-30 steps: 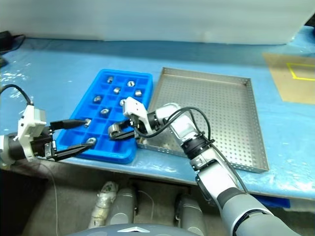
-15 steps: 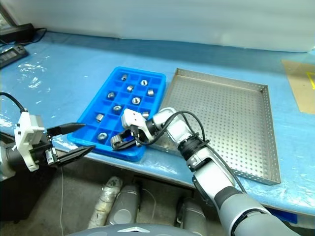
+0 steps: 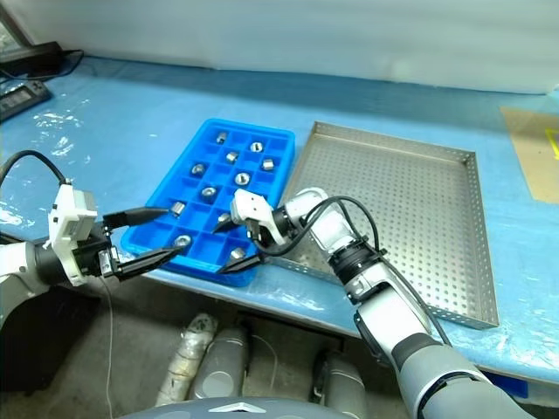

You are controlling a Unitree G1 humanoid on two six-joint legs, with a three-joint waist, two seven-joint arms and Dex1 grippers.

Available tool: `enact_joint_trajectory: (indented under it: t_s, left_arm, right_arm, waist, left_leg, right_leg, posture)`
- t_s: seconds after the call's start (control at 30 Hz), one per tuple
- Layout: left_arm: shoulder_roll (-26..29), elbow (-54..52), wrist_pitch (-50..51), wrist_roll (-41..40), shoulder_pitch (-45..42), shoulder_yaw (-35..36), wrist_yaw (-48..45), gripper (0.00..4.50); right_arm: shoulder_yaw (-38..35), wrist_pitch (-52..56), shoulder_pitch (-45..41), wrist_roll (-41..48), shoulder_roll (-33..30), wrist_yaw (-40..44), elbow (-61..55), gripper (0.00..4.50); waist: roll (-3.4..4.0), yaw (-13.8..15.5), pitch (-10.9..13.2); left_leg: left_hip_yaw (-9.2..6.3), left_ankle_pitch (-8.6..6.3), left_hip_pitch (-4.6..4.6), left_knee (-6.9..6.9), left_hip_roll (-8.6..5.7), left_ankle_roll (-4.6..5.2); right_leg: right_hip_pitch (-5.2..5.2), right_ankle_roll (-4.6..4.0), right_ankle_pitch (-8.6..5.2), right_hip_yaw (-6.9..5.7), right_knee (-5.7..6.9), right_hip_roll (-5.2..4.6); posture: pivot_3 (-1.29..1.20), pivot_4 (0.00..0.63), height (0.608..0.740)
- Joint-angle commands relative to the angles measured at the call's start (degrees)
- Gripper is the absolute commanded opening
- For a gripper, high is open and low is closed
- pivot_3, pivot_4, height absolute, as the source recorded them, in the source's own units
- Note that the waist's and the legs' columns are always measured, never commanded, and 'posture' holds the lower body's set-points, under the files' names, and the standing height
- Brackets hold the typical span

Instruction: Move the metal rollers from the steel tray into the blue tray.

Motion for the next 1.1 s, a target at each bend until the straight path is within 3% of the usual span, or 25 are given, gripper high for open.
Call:
enact_joint_trajectory:
  t_s: [0.03,0.13,0.27,0.47,0.77,1.0,1.1]
  left_arm:
    - [0.75,0.51,-1.51,0.23,-1.86,-0.97,-0.73,4.50]
    - [-0.17,1.70,-2.13,0.81,-3.83,-2.29,0.22,4.50]
    - [-6.04,5.59,-4.42,3.86,-9.04,-8.11,4.57,4.50]
    - [-13.15,13.93,-10.00,10.31,-15.42,-15.39,6.55,4.50]
    - [-21.23,34.09,-19.82,17.74,-27.92,-20.23,5.39,4.50]
    - [-26.09,44.48,-25.02,20.77,-34.87,-22.11,3.72,4.50]
    - [-27.33,47.69,-26.69,21.52,-37.19,-22.58,2.57,4.50]
  right_arm:
    - [-2.36,-0.05,-0.78,0.21,0.16,-2.51,-0.48,4.48]
    - [-5.68,0.19,-2.46,1.48,0.90,-6.60,-0.09,4.48]
    - [-13.79,2.88,-2.58,4.08,1.17,-16.83,-3.36,4.48]
    - [-19.91,4.82,0.10,2.60,-0.48,-29.92,-5.34,4.48]
    - [-22.83,4.94,4.39,-0.57,-6.49,-41.70,-7.38,4.48]
    - [-22.86,4.75,4.64,-6.46,-7.67,-53.85,-5.32,4.48]
    - [-24.49,6.52,5.16,-4.85,-7.06,-55.22,-6.92,4.48]
  waist:
    - [0.00,-0.44,0.00]
    - [0.00,-0.74,0.00]
    - [0.01,-0.80,0.00]
    - [-0.01,-1.14,-0.02]
    - [-0.02,-3.48,-0.02]
    - [-0.03,-6.23,-0.02]
    - [-0.03,-7.02,-0.02]
  left_leg:
    - [0.00,0.00,-0.01,0.02,0.00,0.00]
    - [0.01,0.01,-0.03,0.05,0.00,-0.01]
    - [0.09,0.11,-0.04,0.06,-0.02,-0.18]
    - [0.16,0.18,-0.10,0.20,-0.26,-0.30]
    - [0.26,0.19,-0.18,0.42,-0.37,-0.31]
    - [0.26,0.19,-0.19,0.44,-0.42,-0.29]
    - [0.26,0.19,-0.19,0.46,-0.46,-0.29]
  right_leg:
    - [0.00,0.00,0.00,0.00,0.01,0.00]
    - [-0.01,0.00,0.01,-0.01,0.03,0.00]
    - [-0.02,-0.02,0.02,-0.02,0.07,0.02]
    - [0.00,0.01,0.03,-0.04,0.10,0.01]
    - [0.05,0.32,0.23,-0.04,0.15,0.01]
    - [0.05,0.36,0.26,-0.03,0.15,0.00]
    - [0.06,0.37,0.26,-0.03,0.16,0.00]
  posture:
    - [0.34,0.150,0.740]
    - [0.33,0.150,0.740]
    - [0.33,0.150,0.740]
    - [0.28,0.150,0.740]
    - [0.14,0.150,0.740]
    - [0.06,0.150,0.740]
    - [0.03,0.150,0.740]
